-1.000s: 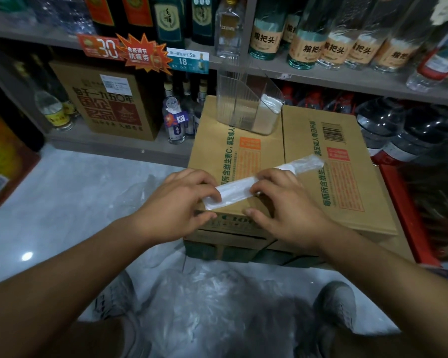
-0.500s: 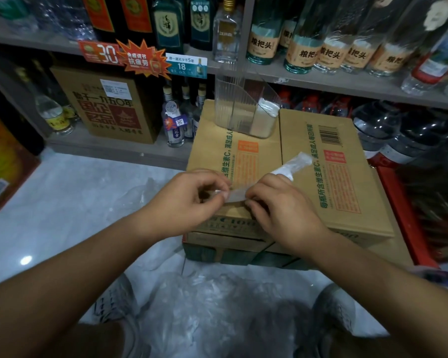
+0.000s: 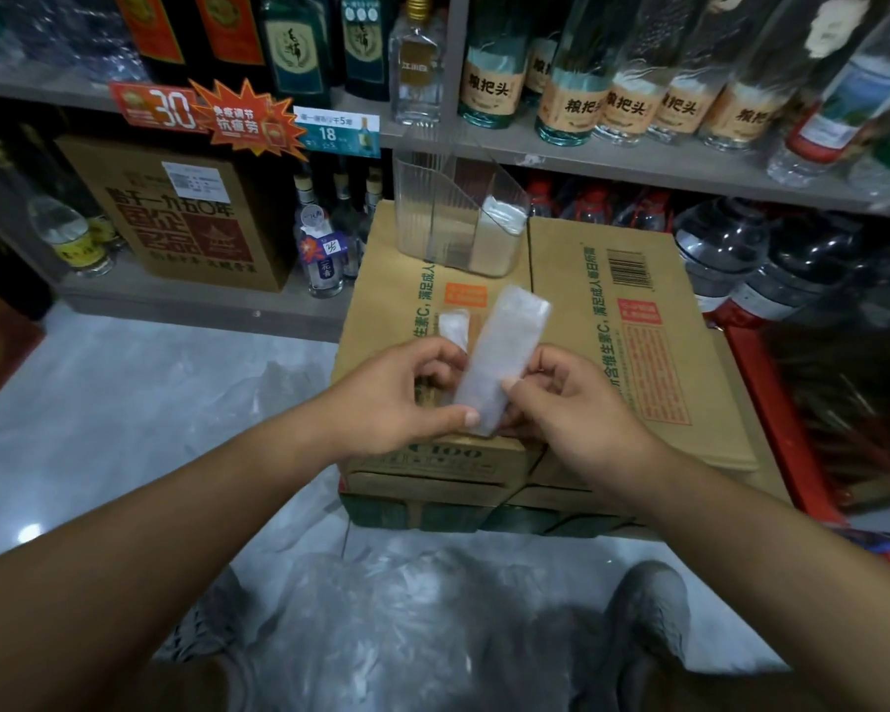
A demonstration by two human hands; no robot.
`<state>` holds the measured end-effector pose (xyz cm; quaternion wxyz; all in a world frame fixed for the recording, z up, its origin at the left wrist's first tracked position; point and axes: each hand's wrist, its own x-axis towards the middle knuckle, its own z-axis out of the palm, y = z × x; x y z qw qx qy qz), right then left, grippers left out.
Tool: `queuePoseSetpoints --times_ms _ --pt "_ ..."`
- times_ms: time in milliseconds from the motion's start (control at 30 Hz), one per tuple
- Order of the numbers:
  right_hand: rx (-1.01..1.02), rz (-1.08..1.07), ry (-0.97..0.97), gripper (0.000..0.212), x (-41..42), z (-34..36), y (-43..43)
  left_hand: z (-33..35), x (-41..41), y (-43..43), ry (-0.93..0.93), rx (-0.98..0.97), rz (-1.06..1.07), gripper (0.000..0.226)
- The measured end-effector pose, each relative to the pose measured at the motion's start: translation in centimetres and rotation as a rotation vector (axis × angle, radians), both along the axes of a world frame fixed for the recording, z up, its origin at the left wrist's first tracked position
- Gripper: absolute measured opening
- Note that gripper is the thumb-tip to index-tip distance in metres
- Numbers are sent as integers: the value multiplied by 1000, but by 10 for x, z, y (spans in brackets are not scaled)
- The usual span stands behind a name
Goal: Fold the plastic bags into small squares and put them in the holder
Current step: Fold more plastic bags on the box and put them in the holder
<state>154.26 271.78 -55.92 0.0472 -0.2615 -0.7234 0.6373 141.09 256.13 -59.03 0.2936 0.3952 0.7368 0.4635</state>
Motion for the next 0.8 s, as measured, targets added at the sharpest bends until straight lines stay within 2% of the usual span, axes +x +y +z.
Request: queuePoseSetpoints --times_ms 67,100,267,467,533,667,733,800 --pt "-120 -6 -9 14 -4 6 3 -3 1 2 64 -32 23 44" --pt "-118 -1 1 15 -7 9 5 -4 0 2 84 -45 33 43" --pt "173 -60 21 18 -39 7 28 -5 3 1 112 -51 44 51" --pt "630 154 41 6 -71 -2 42 -6 4 1 11 0 74 54" --pt "653 196 44 8 -79 -9 45 -8 4 1 -3 0 80 60" --pt "688 200 15 42 -86 -19 46 -12 1 -1 14 -11 85 64" --pt "701 220 30 39 -87 -20 46 -13 -2 -3 27 -31 78 64" --pt "743 264 36 24 -86 -19 45 -11 -3 -6 64 -38 72 60"
